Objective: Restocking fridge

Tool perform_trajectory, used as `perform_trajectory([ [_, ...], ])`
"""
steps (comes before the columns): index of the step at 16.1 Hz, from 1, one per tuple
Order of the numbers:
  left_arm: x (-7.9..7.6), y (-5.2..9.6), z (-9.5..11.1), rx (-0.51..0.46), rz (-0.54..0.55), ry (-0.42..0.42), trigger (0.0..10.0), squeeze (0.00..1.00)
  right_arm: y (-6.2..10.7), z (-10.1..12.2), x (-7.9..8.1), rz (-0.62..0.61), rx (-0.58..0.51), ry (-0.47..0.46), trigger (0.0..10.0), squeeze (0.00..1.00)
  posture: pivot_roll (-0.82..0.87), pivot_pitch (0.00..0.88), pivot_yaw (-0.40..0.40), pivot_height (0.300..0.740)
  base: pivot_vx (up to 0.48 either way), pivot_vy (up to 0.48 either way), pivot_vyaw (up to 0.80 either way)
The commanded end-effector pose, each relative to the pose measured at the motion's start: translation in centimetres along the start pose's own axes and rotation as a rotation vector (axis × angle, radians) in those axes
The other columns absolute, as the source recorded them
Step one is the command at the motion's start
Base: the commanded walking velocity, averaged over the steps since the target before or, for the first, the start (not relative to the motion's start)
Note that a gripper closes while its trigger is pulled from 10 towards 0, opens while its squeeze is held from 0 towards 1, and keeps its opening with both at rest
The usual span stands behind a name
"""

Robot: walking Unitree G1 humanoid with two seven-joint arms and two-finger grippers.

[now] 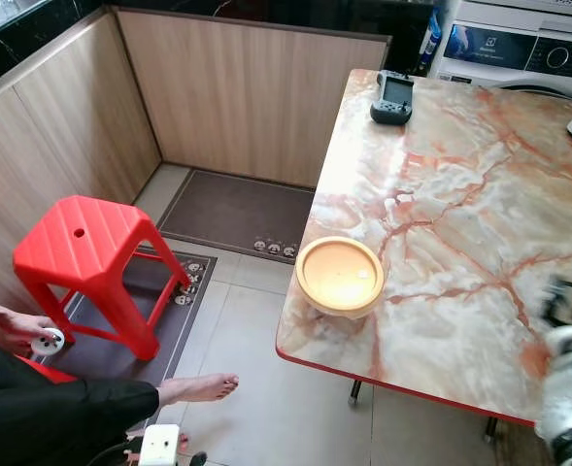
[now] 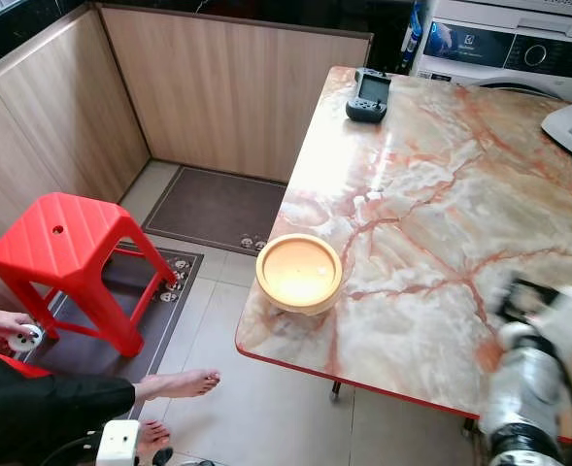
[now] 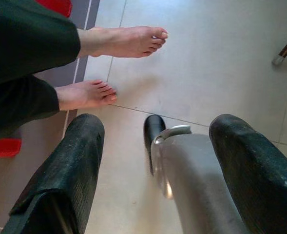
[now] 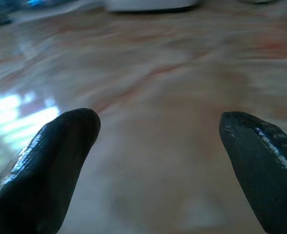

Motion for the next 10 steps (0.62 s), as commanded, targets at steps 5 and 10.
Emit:
perform_trajectory([
  [5,0.1,0.5,-1.4,0.04,0.0,0.013,10.0,0.0,0.0,6.0,-6.9,-0.242,-0.221,0.097,10.0,0.0,0.12,0.144,-0.042,0.74,0.0,0.0,0.0],
  [10,-0.2,0.4,-1.1,0.026,-0.012,0.016,10.0,0.0,0.3,2.6,-0.8,0.242,-0.073,0.219,10.0,0.0,0.11,0.157,-0.033,0.74,0.0,0.0,0.0],
])
Point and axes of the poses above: a point about 5 cm out from each wrist's last joint towards the gripper, its own y axis pointing back from the gripper into the wrist, its own z axis along the axis of the wrist's last joint, x = y × z, the point moved 2 cm from there along -y, pointing out of the wrist towards the gripper, and after that the axes turned 7 degrees about -y, right-handed, at the moved point
